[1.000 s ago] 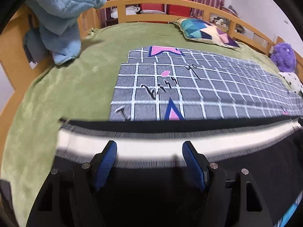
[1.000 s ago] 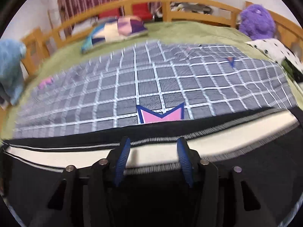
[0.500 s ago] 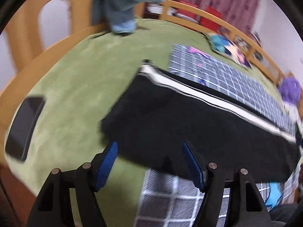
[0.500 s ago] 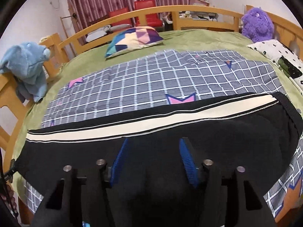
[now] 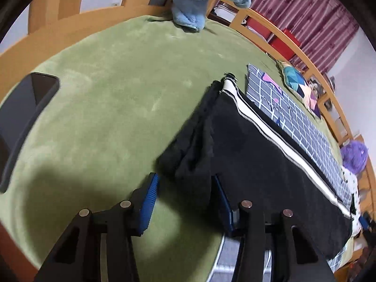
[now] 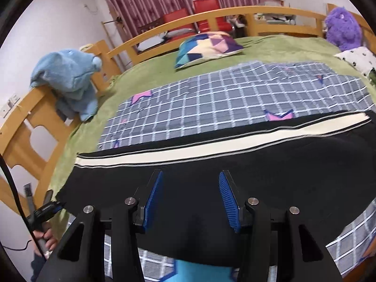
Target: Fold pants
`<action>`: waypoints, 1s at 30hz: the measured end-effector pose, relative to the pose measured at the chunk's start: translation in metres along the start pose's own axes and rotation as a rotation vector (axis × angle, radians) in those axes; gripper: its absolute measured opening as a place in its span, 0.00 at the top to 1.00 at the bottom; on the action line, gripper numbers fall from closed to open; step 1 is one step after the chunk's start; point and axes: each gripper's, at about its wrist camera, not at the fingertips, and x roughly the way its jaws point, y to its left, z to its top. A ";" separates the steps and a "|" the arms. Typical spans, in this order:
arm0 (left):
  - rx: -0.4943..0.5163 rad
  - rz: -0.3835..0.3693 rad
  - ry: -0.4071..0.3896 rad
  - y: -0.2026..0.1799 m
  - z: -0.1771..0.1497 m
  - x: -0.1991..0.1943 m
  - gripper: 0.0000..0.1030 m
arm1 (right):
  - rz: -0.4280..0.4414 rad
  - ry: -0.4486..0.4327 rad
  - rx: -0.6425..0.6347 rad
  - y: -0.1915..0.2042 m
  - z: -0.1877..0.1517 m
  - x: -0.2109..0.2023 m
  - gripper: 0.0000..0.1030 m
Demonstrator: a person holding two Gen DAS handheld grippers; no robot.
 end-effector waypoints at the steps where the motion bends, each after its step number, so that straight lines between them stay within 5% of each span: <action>1: -0.020 -0.015 -0.004 0.002 0.005 0.005 0.57 | 0.017 0.009 0.004 0.003 -0.003 0.002 0.52; 4: -0.071 -0.043 -0.010 0.008 0.014 0.015 0.57 | 0.044 0.042 0.018 0.007 -0.007 0.008 0.52; 9: -0.078 -0.047 -0.017 0.009 0.021 0.017 0.72 | 0.054 0.055 0.064 0.003 -0.007 0.014 0.52; 14: 0.034 0.070 -0.080 -0.031 0.024 -0.012 0.75 | 0.007 0.045 0.053 0.007 -0.006 0.011 0.52; 19: 0.322 0.117 -0.210 -0.126 0.026 -0.061 0.76 | -0.017 0.048 0.067 0.002 -0.006 0.009 0.52; 22: 0.507 0.070 -0.247 -0.202 0.011 -0.085 0.77 | -0.037 0.004 0.068 -0.006 -0.006 -0.001 0.53; 25: 0.619 -0.001 -0.232 -0.269 -0.014 -0.093 0.77 | -0.148 -0.023 0.029 -0.015 -0.006 -0.014 0.53; 30: 0.763 -0.118 -0.133 -0.366 -0.071 -0.077 0.78 | -0.195 -0.047 -0.013 -0.043 -0.009 -0.043 0.53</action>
